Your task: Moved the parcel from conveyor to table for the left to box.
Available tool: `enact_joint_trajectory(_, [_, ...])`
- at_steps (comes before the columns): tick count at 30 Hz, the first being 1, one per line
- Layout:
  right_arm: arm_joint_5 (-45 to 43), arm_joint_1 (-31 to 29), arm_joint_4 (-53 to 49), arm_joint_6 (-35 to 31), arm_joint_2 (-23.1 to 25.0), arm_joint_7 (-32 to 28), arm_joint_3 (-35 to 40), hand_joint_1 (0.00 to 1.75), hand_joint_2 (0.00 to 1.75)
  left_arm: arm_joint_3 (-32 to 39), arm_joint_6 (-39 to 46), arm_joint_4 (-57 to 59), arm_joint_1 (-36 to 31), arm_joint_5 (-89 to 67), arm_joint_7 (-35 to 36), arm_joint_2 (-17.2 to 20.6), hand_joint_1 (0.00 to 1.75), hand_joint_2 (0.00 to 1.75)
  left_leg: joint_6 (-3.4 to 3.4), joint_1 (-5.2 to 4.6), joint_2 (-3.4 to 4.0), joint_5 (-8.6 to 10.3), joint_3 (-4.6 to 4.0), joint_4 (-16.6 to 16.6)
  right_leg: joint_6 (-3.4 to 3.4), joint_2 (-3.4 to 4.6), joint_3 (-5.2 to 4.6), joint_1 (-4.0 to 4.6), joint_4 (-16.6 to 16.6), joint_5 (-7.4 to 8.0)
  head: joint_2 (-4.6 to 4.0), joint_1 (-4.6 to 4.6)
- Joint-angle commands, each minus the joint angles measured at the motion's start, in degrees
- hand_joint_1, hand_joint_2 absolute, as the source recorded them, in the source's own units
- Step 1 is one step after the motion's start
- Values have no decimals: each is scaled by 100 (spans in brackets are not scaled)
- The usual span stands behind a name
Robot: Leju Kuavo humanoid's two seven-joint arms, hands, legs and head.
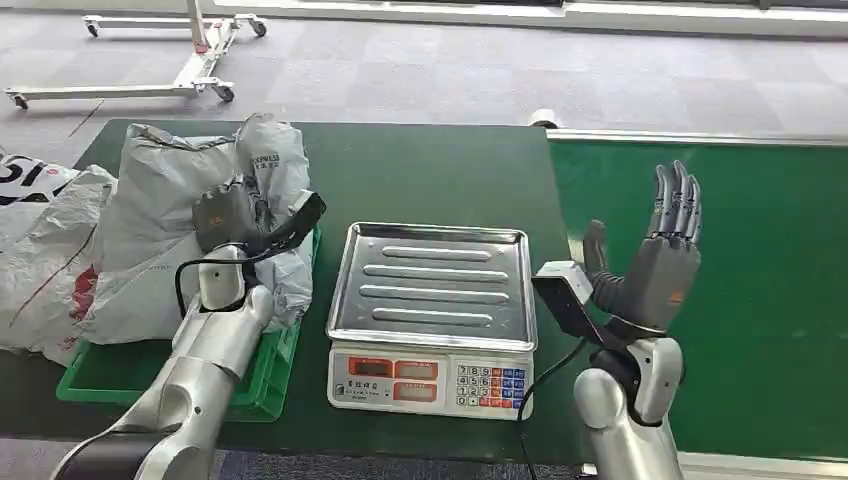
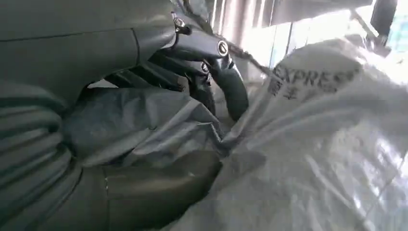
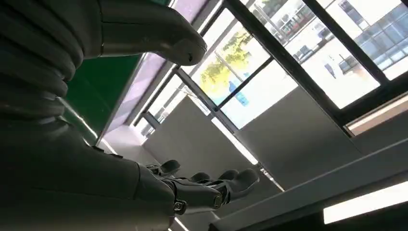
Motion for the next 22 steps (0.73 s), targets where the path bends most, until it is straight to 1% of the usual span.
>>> enact_joint_trajectory(1, [43,-32,-71,125,-49,67,-35,0,175,60,566,863,-304,-215,-62,143,0,0,0,3,-12,2,5,-5,-2,-6,9,4,-5,0,0,0])
enact_joint_trajectory(2, [47,-30,-61,126,-37,77,-48,0,175,134,902,569,-195,-81,-207,101,0,0,0,2,-11,4,11,-12,-3,-3,14,3,-10,1,0,0])
enact_joint_trajectory(3, [46,-29,-46,139,-26,87,-57,0,175,169,957,332,-110,-17,-255,76,0,0,0,3,-11,2,5,-5,-1,-3,9,5,-6,0,0,0])
enact_joint_trajectory(4, [36,-41,-13,146,-4,87,-44,0,175,437,1644,-1141,393,482,-730,-97,0,0,1,3,-13,5,8,-12,-1,-3,14,5,-14,3,0,0])
enact_joint_trajectory(5, [36,-60,21,131,7,87,-34,0,175,518,1644,-1603,571,565,-871,-160,0,0,1,3,-8,1,3,-5,0,0,8,5,-7,1,0,2])
enact_joint_trajectory(6, [15,-115,120,136,9,89,-3,0,175,1261,1644,-3272,953,1149,-2011,-683,0,0,2,5,-3,0,3,-9,1,7,9,6,-15,4,0,0])
enact_joint_trajectory(7, [4,-157,188,137,10,86,21,0,175,1621,1644,-3647,1034,1457,-2603,-936,0,0,3,7,0,-2,-15,3,2,7,-8,7,-5,4,0,2])
enact_joint_trajectory(8, [7,-224,310,134,25,85,43,0,175,1861,1644,-3946,1135,1669,-3030,-1134,0,0,5,10,-7,-5,-13,5,3,3,-1,9,-5,0,0,0])
enact_joint_trajectory(9, [-46,-324,536,94,56,52,102,0,175,2792,1644,-4708,1017,3106,-4962,-1725,0,0,4,9,2,-6,-9,3,2,10,-2,7,-4,0,0,0])
enact_joint_trajectory(10, [-51,-363,637,56,79,40,127,0,175,2673,1644,-5004,1150,3310,-4962,-1725,0,0,3,12,11,-9,-6,4,2,13,-1,9,-8,0,0,2])
enact_joint_trajectory(11, [-73,-420,812,-38,115,15,157,0,175,2249,1644,-5904,1438,3828,-4962,-1725,0,0,8,13,-2,-12,-12,9,6,4,1,9,-7,-5,0,0])
enact_joint_trajectory(13, [-78,-428,900,-101,151,-1,154,0,175,1896,1644,-6625,1636,4150,-4962,-1725,0,0,4,12,30,-17,-7,6,1,38,-3,7,-6,1,0,2])
enact_joint_trajectory(14, [-90,-415,901,-101,162,-24,139,0,175,1745,1644,-6916,1676,4205,-4962,-1725,0,0,7,14,20,-15,-21,5,1,30,-9,10,-8,3,0,4])
enact_joint_trajectory(15, [-101,-386,895,-101,184,-76,84,0,175,1469,1644,-7385,1770,4304,-4962,-1725,0,0,7,10,16,-16,-9,-1,2,27,3,5,-9,-1,0,0])
enact_joint_trajectory(16, [-101,-386,895,-101,184,-76,84,0,175,1469,1644,-7385,1770,4304,-4962,-1725,0,0,2,12,23,-18,-19,7,1,27,-14,6,1,-2,0,2])
enact_joint_trajectory(17, [-142,-363,888,-101,183,-124,52,0,175,1149,1644,-7727,1858,4433,-4962,-1725,0,0,1,15,26,-22,-16,8,0,30,-13,10,-1,-2,0,0])
enact_joint_trajectory(19, [-170,-361,871,-101,194,-168,3,0,175,772,1644,-7997,1950,4590,-4962,-1653,0,0,2,13,-12,-15,-24,7,6,-4,-9,11,-1,-12,0,2])
enact_joint_trajectory(20, [-170,-361,871,-101,194,-168,3,0,175,772,1644,-7997,1950,4590,-4962,-1653,0,0,3,15,-13,-17,-14,3,5,-3,1,14,-7,-14,0,0])
enact_joint_trajectory(21, [-179,-349,813,-101,204,-198,-65,0,175,417,1644,-8049,2075,4749,-4962,-1527,0,0,4,8,-15,-14,-18,1,4,-15,-3,9,-4,-16,0,0])
enact_joint_trajectory(22, [-202,-343,798,-101,207,-229,-79,0,175,324,1644,-8037,2116,4845,-4962,-1495,0,0,5,10,-19,-14,-11,-3,3,-16,7,12,-11,-15,0,2])
